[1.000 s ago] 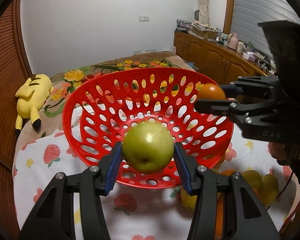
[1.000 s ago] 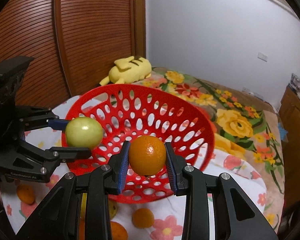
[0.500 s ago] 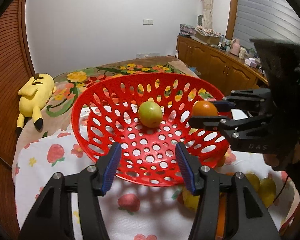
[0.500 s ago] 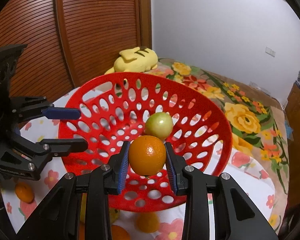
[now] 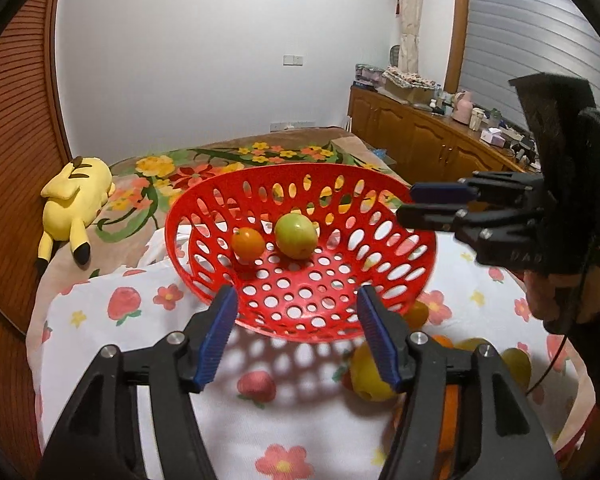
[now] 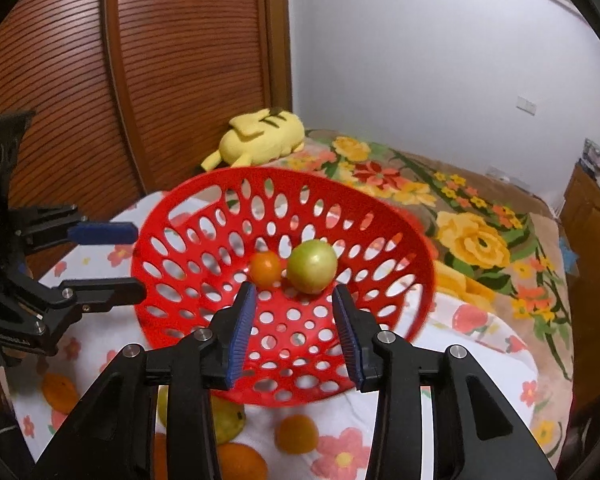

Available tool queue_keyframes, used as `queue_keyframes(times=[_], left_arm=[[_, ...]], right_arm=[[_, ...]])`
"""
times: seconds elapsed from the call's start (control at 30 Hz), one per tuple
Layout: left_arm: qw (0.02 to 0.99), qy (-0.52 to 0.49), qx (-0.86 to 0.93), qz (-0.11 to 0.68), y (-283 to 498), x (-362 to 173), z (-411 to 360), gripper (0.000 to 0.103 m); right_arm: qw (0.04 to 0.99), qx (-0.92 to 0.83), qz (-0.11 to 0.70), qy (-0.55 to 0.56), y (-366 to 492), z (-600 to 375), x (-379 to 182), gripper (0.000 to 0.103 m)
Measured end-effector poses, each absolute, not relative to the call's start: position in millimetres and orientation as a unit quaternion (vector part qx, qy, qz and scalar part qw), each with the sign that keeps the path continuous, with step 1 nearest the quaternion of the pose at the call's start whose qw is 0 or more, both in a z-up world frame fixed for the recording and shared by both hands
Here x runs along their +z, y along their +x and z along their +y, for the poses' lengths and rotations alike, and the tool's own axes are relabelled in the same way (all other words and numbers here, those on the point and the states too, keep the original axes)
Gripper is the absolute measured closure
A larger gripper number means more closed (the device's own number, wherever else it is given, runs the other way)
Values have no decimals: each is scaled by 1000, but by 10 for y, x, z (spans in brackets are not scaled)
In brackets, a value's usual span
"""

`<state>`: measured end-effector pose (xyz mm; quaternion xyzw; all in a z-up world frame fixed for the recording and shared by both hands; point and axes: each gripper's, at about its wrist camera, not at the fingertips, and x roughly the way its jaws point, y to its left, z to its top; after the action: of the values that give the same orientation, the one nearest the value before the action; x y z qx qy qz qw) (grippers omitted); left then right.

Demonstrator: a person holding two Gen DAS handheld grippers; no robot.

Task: Organize fruits
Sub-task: 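Withdraw both open grippers from the basket back toward the fruit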

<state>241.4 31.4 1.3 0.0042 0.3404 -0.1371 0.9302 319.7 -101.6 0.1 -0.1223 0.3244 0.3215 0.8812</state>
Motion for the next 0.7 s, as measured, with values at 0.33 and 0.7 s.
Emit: queue_keyframes(times=[0.33,0.7], left_arm=[[935,3,-134,329,1904,36,415,35],[935,9,-123,332,1388,-40,506,34]], right_arm=[[908,287,286,-104,2596,-1223,359,54],[928,266,246,-88,1835,-1346,577,42]])
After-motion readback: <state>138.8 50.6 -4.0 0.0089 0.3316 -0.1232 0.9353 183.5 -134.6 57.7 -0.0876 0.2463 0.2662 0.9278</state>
